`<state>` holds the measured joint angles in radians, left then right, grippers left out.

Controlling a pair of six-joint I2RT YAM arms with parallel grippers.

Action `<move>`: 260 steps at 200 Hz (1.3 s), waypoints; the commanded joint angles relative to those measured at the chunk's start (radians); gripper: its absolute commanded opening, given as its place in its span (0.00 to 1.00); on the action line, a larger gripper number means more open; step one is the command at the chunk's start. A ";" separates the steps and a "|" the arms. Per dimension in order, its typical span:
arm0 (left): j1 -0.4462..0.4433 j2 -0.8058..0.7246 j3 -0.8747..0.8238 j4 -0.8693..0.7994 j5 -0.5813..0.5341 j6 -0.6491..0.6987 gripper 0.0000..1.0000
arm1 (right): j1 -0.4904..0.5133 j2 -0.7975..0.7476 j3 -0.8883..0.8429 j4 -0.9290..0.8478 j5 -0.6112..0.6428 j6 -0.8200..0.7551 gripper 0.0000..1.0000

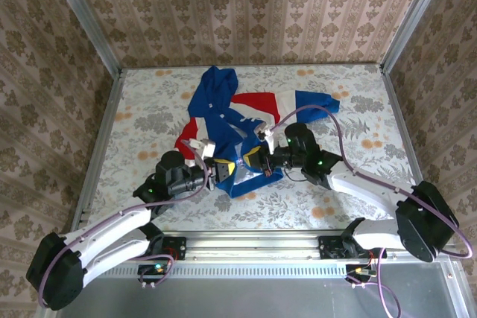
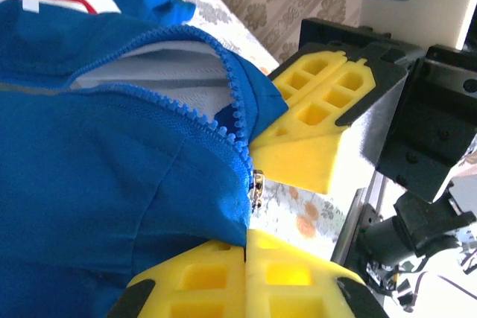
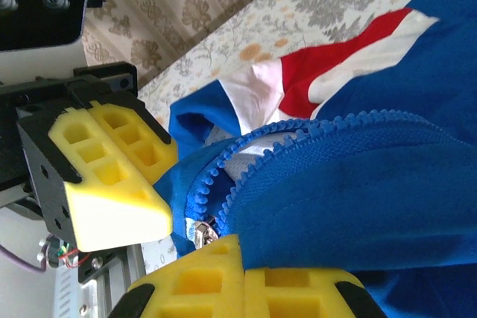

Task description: Zip up the jacket

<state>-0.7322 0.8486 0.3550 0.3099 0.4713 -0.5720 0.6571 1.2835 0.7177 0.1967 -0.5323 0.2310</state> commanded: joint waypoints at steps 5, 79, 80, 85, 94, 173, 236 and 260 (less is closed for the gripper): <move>0.008 -0.013 0.042 -0.107 0.061 0.034 0.00 | -0.008 0.022 0.048 -0.077 -0.015 -0.070 0.00; 0.014 0.041 0.117 -0.309 0.109 0.118 0.00 | -0.002 0.040 0.134 -0.306 0.006 -0.196 0.00; 0.014 0.043 0.118 -0.311 0.109 0.120 0.00 | -0.001 0.040 0.135 -0.310 0.007 -0.198 0.00; 0.015 0.047 0.124 -0.321 0.111 0.126 0.00 | -0.001 0.043 0.142 -0.328 0.013 -0.207 0.00; 0.014 0.060 0.132 -0.341 0.118 0.137 0.00 | -0.001 0.046 0.150 -0.350 0.020 -0.215 0.00; 0.010 0.095 0.149 -0.363 0.087 0.141 0.02 | 0.010 0.070 0.124 -0.302 0.040 -0.159 0.00; 0.042 -0.034 0.059 -0.184 -0.034 -0.038 0.60 | 0.011 0.055 0.085 -0.246 0.056 -0.126 0.00; 0.043 -0.061 0.037 -0.141 -0.089 -0.119 0.66 | 0.011 0.054 0.085 -0.229 0.055 -0.115 0.00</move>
<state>-0.6983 0.8188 0.4191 0.0849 0.4625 -0.5831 0.6701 1.3548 0.8131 -0.0795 -0.5007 0.0906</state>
